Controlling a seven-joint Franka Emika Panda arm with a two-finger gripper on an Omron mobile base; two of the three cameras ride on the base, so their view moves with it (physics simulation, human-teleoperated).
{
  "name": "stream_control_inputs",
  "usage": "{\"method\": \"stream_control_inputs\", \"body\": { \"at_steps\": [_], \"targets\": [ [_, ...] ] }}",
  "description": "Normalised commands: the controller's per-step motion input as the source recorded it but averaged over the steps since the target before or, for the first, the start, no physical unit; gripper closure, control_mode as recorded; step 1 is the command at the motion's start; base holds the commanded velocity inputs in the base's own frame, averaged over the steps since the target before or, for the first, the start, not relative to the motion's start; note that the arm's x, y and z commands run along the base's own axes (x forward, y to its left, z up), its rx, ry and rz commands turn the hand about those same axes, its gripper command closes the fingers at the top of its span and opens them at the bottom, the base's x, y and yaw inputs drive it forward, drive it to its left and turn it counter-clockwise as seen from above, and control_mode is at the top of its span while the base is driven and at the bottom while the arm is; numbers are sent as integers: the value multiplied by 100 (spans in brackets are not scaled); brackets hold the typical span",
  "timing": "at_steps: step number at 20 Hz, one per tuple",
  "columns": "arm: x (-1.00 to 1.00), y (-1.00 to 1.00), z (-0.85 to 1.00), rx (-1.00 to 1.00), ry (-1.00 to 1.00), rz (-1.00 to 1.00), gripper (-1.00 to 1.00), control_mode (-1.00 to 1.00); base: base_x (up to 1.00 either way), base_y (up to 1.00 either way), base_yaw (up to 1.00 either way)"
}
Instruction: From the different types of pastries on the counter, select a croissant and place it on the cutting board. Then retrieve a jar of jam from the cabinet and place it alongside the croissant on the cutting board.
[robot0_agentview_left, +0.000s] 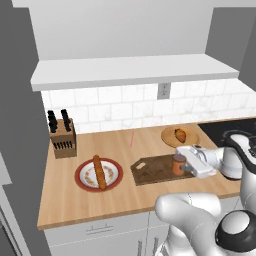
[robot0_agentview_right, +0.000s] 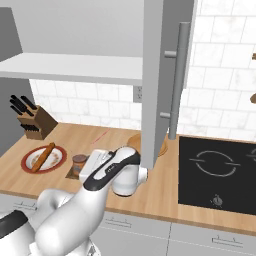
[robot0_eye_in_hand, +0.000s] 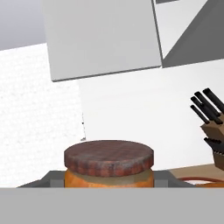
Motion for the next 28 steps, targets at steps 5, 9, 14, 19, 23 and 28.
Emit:
{"method": "stream_control_inputs", "body": {
  "at_steps": [5,9,14,19,23,28],
  "targets": [
    [15,0,-7,0,0,-2,100,-100,0,0,0],
    [26,0,-6,-1,0,-4,100,-100,0,0,0],
    [19,0,-16,-3,0,-1,100,-100,0,0,0],
    [25,0,-23,-9,0,0,100,-100,0,0,0],
    [32,0,-22,-7,0,0,100,-100,0,0,0],
    [19,0,-30,-6,0,0,100,-100,0,0,0]
  ]
}}
